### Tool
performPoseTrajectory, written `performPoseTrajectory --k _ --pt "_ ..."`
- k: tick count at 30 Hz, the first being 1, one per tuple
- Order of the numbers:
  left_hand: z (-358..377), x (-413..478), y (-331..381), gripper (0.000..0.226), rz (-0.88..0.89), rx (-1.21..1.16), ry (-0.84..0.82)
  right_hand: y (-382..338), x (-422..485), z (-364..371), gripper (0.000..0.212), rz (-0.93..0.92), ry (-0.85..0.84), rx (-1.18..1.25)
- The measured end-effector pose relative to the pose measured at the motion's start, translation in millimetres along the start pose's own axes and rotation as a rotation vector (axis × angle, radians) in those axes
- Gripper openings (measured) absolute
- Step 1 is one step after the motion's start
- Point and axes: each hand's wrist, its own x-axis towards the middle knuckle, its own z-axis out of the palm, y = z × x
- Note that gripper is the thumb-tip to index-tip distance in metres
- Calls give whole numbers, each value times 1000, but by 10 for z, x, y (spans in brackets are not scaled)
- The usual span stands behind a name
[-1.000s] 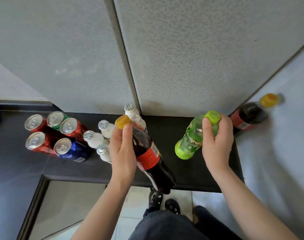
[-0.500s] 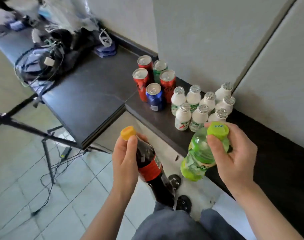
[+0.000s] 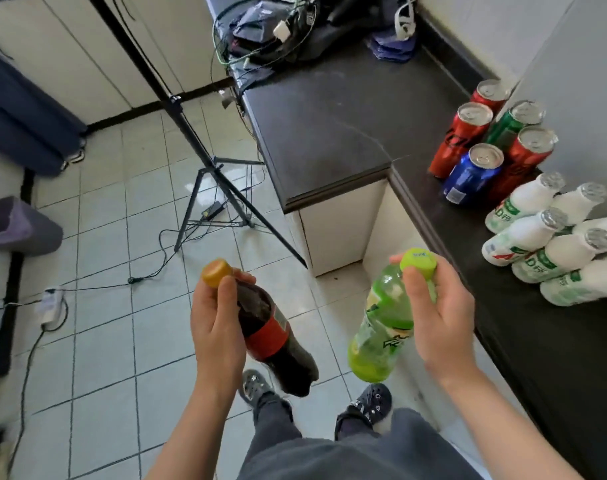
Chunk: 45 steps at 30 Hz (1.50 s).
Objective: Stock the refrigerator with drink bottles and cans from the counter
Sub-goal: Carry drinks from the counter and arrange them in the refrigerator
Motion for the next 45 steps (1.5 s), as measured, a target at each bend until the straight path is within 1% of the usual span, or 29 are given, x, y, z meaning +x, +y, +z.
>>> performPoseTrajectory --k 3,7,11,15,18,21,25,29,32,34,36,38,42,45 --pt "-299 92 -51 32 2 -49 16 -116 -52 344 38 0 -49 19" --pt "-918 221 -114 28 17 -86 39 -278 -171 1007 39 -14 -119 -9" --pt "-1862 404 -219 21 28 -120 156 -540 -348 1878 34 -53 -233 -46" --pt "-2855 491 -378 20 33 -80 291 -800 -580 2824 36 -105 -365 -18" --pt "-3530 492 -407 21 40 -46 412 -1008 -806 3530 39 -161 -483 5" --pt "-4131 413 -421 24 40 -34 557 -1218 -1052 4194 37 -197 -655 47" --pt "-4756 202 -549 45 31 -49 792 -1430 -1403 5001 34 -271 -894 83" --pt "-5238 -44 -788 40 -63 -64 1004 -1533 -1772 5718 24 -321 -1104 99" --pt "-5636 -156 -958 35 -121 -87 1139 -1593 -2042 6292 27 -354 -1201 94" --pt "-5932 -192 -1049 34 -158 -59 1224 -1650 -2224 6697 29 -350 -1277 101" --pt "-6234 -181 -1086 30 -189 -44 1302 -1757 -2385 7112 28 -340 -1358 117" --pt "-6567 -134 -1070 26 -200 -46 1362 -1912 -2552 7535 29 -358 -1405 143" --pt "-7293 2 -1008 33 -153 13 1464 -2255 -2898 8347 32 -391 -1525 217" --pt "-7805 100 -963 34 -96 47 1562 -2531 -3234 8943 33 -435 -1618 251"
